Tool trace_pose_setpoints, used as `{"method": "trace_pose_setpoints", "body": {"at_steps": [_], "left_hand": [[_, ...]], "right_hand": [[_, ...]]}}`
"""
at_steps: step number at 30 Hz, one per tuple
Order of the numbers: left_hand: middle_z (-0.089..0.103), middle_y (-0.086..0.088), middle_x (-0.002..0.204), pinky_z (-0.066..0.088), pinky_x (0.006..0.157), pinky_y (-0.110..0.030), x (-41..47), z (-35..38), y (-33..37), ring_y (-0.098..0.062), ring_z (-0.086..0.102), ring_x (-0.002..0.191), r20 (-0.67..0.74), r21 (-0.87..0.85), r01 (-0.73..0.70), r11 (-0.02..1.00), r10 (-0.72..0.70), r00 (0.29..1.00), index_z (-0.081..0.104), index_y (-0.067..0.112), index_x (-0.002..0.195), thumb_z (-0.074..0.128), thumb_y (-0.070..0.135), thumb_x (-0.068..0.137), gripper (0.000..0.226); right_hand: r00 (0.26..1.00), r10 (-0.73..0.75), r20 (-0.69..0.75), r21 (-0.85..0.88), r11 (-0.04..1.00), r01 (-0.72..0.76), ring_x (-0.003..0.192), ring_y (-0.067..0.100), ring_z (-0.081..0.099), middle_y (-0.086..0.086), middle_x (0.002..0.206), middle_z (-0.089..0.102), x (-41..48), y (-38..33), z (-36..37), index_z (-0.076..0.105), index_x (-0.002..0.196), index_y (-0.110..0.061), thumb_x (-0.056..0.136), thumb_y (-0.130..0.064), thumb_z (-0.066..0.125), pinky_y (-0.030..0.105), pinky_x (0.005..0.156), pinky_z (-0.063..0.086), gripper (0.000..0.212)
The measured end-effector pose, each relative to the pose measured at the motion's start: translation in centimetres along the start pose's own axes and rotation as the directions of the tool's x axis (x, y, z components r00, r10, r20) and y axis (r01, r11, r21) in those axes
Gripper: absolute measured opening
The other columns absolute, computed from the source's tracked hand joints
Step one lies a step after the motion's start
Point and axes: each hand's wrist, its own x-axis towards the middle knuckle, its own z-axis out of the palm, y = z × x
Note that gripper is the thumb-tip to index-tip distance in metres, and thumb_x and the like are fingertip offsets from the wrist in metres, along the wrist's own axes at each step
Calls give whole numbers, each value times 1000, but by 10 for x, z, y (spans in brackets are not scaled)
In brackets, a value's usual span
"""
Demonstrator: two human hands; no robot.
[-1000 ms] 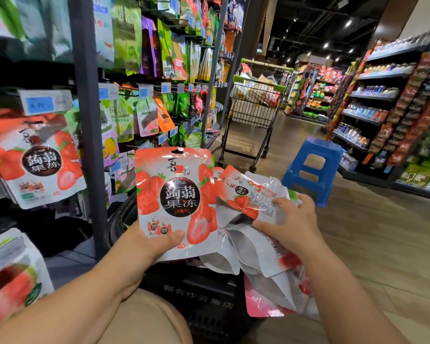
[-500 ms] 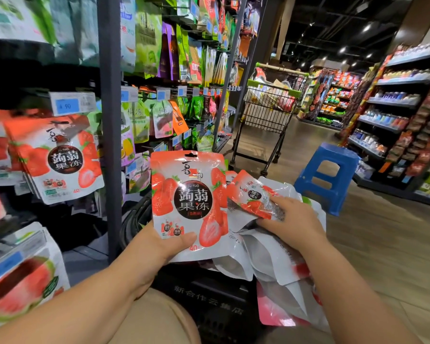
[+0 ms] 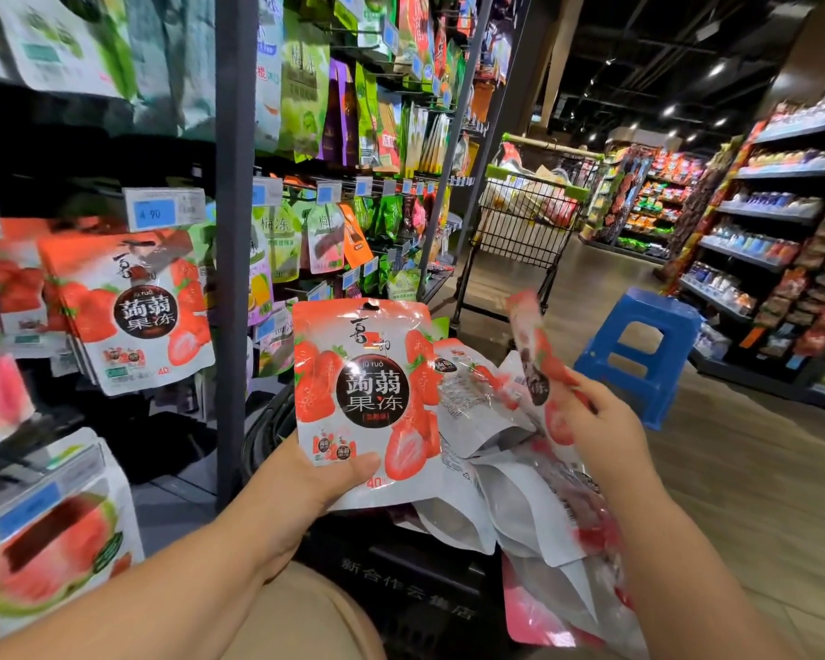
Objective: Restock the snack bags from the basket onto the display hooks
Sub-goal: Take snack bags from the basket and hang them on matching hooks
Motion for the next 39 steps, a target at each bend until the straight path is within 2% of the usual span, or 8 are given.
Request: {"method": "trace_pose_setpoints", "body": {"at_steps": [3,8,12,16,23,28,33,39], "left_hand": [[74,-6,114,49,100,-48,0,-1,0,-26,69,108,-8,-1,-5,1000,5,1000,68,22,117,84,34,56,64],[75,-3,110,51,97,-44,0,0,-1,-23,70,106,-70,3,-19,1000,19,997,66,20,118,76,20,68,51],[74,1,115,50,99,-41,-5,1,3,-19,69,109,-96,41,-61,997,65,993,62,21,124,75,22,72,53],[71,3,120,50,101,-41,-11,-1,10,-18,66,113,-102,51,-83,995,88,991,59,22,129,79,21,80,54],[71,11,119,46,105,-40,-27,-24,24,-12,65,114,-179,57,-65,996,75,981,58,31,125,83,52,70,65],[75,4,109,53,92,-35,-31,-39,36,-15,70,103,-307,19,-149,989,147,940,65,23,116,75,25,73,44],[77,2,103,54,88,-37,-36,-55,49,-17,72,98,-473,17,-211,977,194,859,70,21,107,76,22,71,37],[77,7,99,55,80,-28,-45,-81,60,-11,73,93,-614,125,-227,966,255,747,68,21,111,79,12,80,33]], "right_hand": [[991,134,17,375,918,-131,99,23,68,4,103,72,-3,-18,-3,67,112,-19,96,-39,58,41,90,54,27],[928,189,321,733,572,-370,86,25,75,6,104,76,-15,-44,4,70,109,-21,84,-38,61,47,68,61,32],[835,35,550,742,439,-507,91,32,74,10,108,75,-29,-57,19,82,87,-20,64,-40,74,54,64,60,31],[754,-9,657,710,342,-615,101,39,70,18,119,70,-38,-57,43,79,103,-11,27,-29,102,59,70,57,82],[651,-52,758,606,425,-672,104,39,69,21,121,68,-49,-63,77,76,109,-5,29,-19,103,61,77,57,86],[676,-77,733,589,569,-574,91,32,74,19,111,72,-60,-79,102,65,123,-5,58,-18,86,38,60,61,70],[752,-154,641,657,616,-435,98,36,71,21,111,72,-67,-98,132,63,123,-11,78,-9,67,43,72,62,44],[796,-181,577,653,688,-316,92,32,73,13,104,75,-80,-112,172,63,116,-17,57,-33,92,43,76,57,68]]}}
